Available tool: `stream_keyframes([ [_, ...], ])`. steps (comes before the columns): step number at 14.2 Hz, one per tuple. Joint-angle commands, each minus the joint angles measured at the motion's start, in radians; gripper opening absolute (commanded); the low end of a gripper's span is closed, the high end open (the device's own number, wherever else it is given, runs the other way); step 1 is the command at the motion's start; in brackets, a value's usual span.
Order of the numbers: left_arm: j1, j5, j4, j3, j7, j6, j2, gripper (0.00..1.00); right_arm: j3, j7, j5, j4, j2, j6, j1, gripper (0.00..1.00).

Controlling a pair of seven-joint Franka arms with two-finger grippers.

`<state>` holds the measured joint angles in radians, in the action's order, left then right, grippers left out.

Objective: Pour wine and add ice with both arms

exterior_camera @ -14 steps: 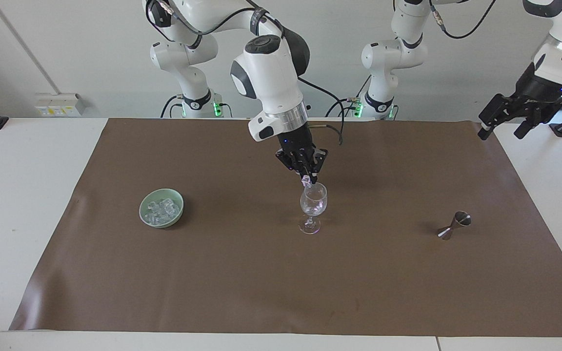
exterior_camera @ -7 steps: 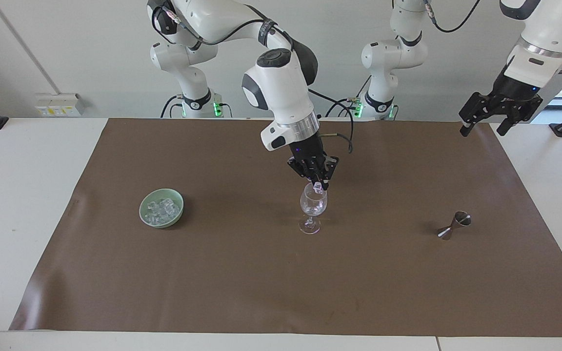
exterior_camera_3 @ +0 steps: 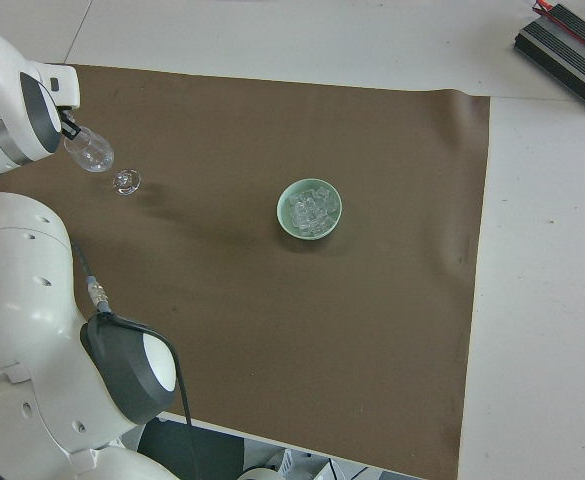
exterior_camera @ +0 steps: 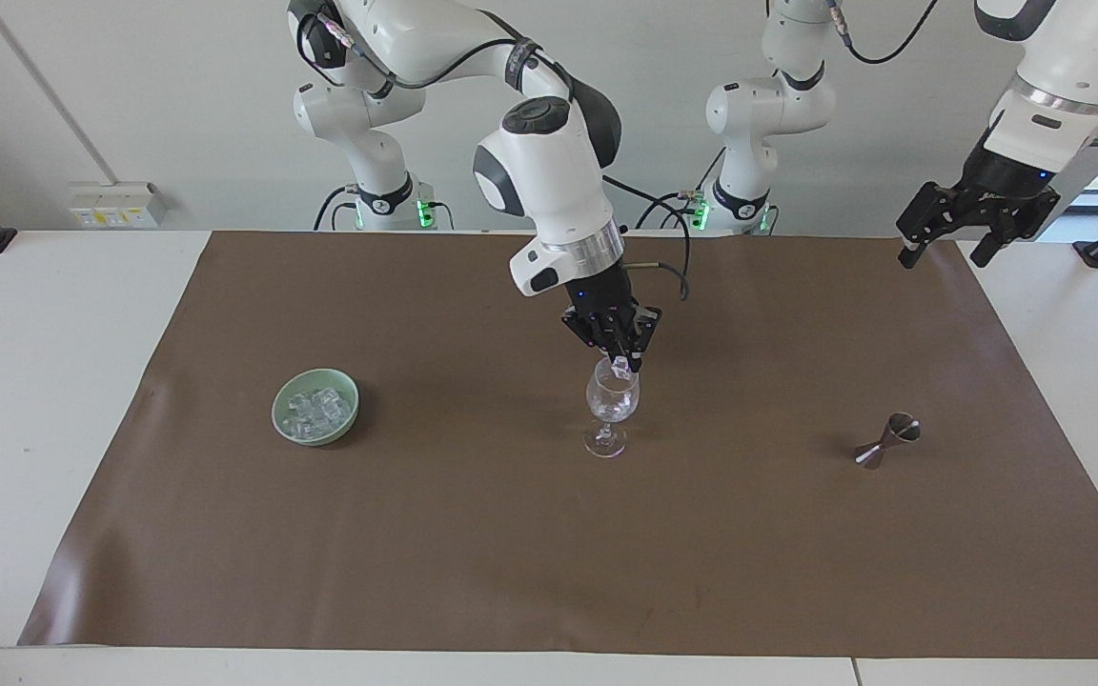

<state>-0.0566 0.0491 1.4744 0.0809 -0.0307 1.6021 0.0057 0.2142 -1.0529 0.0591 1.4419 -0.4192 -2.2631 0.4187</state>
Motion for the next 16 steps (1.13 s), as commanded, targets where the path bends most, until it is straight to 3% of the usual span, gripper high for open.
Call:
stream_keyframes([
  [1,0.021,-0.023,0.030,-0.006,0.008,0.024,-0.026,1.00,0.004,-0.006,0.024,-0.006,-0.016,-0.004,0.000,0.07],
  [6,0.021,-0.015,0.023,-0.006,-0.009,0.024,-0.023,1.00,0.004,-0.006,0.024,-0.006,-0.027,-0.009,0.000,0.21],
  [10,0.021,-0.015,-0.003,-0.006,-0.015,0.024,-0.012,1.00,0.004,-0.006,0.022,-0.009,-0.032,-0.013,-0.003,0.55],
  [12,0.021,-0.015,-0.005,-0.006,-0.015,0.027,-0.010,1.00,0.004,-0.006,0.021,-0.009,-0.032,-0.013,-0.002,0.63],
  [16,0.021,-0.018,-0.006,-0.006,-0.017,0.032,-0.006,1.00,0.004,-0.004,0.005,-0.017,-0.035,-0.013,-0.002,1.00],
])
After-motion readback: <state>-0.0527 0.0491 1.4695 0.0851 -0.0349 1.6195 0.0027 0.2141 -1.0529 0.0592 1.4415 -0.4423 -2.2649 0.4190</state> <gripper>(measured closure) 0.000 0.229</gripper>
